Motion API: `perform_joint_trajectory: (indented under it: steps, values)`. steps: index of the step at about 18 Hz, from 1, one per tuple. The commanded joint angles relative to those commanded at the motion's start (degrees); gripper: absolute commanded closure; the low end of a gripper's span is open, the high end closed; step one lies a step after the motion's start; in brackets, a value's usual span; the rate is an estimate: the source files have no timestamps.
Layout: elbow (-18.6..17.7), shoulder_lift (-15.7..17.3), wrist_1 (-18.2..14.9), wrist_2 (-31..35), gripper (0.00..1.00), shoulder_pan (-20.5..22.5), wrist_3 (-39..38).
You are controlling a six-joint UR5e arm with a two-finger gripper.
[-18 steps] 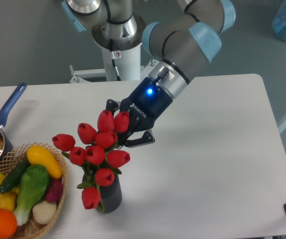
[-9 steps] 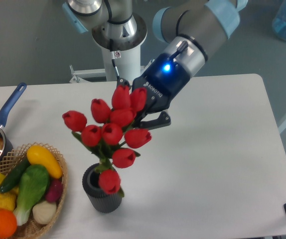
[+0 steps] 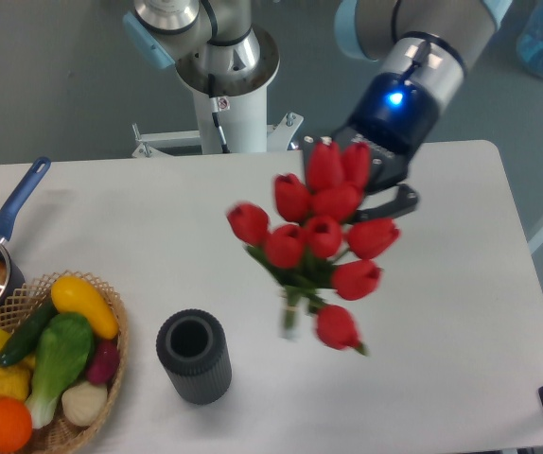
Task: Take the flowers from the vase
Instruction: 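Carry the tulip bunch away from the vase, holding it aloft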
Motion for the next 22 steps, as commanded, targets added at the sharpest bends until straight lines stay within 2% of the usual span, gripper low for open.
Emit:
perform_joint_trajectory:
  steps: [4, 6, 8, 10, 12, 15, 16, 19, 20, 22]
  values:
    - [-2.37, -0.18, 0.00, 3.34, 1.00, 3.43, 1.75]
    - [-5.43, -0.09, -0.17, 5.45, 1.00, 5.01, 5.96]
    - [-10.00, 0.96, -0.44, 5.72, 1.00, 6.86, 8.43]
    - [-12.30, 1.67, -0.70, 5.81, 1.00, 8.44, 9.06]
    - [-12.57, 1.67, -0.79, 9.04, 1.00, 8.19, 9.32]
    - [-11.61, 1.41, -1.05, 18.96, 1.00, 5.83, 9.23]
    - [-10.56, 1.23, -2.19, 23.00, 1.00, 4.33, 8.89]
    - [-6.17, -0.08, -10.08, 32.24, 1.00, 1.34, 8.79]
    - [-5.20, -0.61, -11.33, 34.09, 1.00, 0.63, 9.23]
    - [-4.23, -2.45, -11.42, 38.57, 1.00, -1.56, 9.41]
